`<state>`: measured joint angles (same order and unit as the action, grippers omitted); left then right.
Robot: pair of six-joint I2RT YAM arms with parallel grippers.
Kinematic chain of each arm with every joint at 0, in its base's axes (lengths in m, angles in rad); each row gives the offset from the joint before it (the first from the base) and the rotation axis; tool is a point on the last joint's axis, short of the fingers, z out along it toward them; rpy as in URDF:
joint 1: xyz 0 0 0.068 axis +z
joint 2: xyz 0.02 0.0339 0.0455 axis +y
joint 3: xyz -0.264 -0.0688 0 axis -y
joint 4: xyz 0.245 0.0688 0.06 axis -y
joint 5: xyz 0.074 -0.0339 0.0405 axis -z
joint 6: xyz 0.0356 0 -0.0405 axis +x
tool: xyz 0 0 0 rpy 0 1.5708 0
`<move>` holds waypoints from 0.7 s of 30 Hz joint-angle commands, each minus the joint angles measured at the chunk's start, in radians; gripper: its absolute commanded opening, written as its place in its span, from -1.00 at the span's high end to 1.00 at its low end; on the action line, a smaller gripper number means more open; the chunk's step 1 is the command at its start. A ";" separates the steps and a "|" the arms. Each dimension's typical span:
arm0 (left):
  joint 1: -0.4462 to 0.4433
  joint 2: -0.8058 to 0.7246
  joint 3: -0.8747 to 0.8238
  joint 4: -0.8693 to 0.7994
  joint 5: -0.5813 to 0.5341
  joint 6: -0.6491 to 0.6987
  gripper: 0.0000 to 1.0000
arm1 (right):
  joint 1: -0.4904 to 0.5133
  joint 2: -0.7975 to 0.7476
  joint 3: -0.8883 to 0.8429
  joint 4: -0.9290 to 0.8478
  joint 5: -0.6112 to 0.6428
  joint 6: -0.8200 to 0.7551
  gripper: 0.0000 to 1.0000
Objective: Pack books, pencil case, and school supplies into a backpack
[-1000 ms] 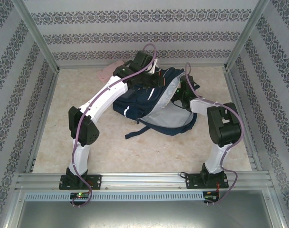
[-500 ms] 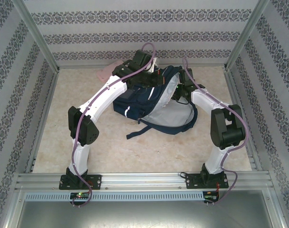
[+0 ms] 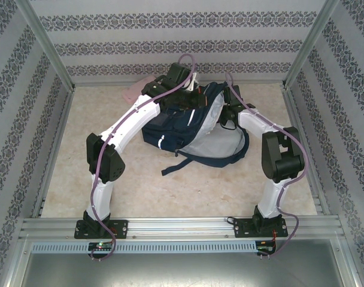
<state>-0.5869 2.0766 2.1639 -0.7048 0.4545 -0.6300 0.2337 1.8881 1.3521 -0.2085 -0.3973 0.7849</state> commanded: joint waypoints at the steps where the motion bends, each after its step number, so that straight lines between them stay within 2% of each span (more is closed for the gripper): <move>1: 0.000 -0.012 0.022 0.112 0.059 0.000 1.00 | 0.016 -0.030 -0.007 0.023 -0.023 -0.020 0.63; 9: -0.001 0.007 0.021 0.082 0.033 0.013 1.00 | -0.012 -0.230 -0.171 0.043 -0.007 -0.008 0.46; 16: -0.001 0.018 -0.008 0.083 0.022 0.000 0.97 | -0.103 -0.476 -0.373 0.003 0.029 -0.005 0.22; 21: -0.001 0.022 -0.042 0.071 -0.014 0.003 0.63 | -0.131 -0.619 -0.448 -0.036 0.029 -0.051 0.07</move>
<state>-0.5896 2.0907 2.1353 -0.6926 0.4702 -0.6296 0.1001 1.3270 0.9340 -0.2131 -0.3809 0.7742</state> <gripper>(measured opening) 0.173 0.452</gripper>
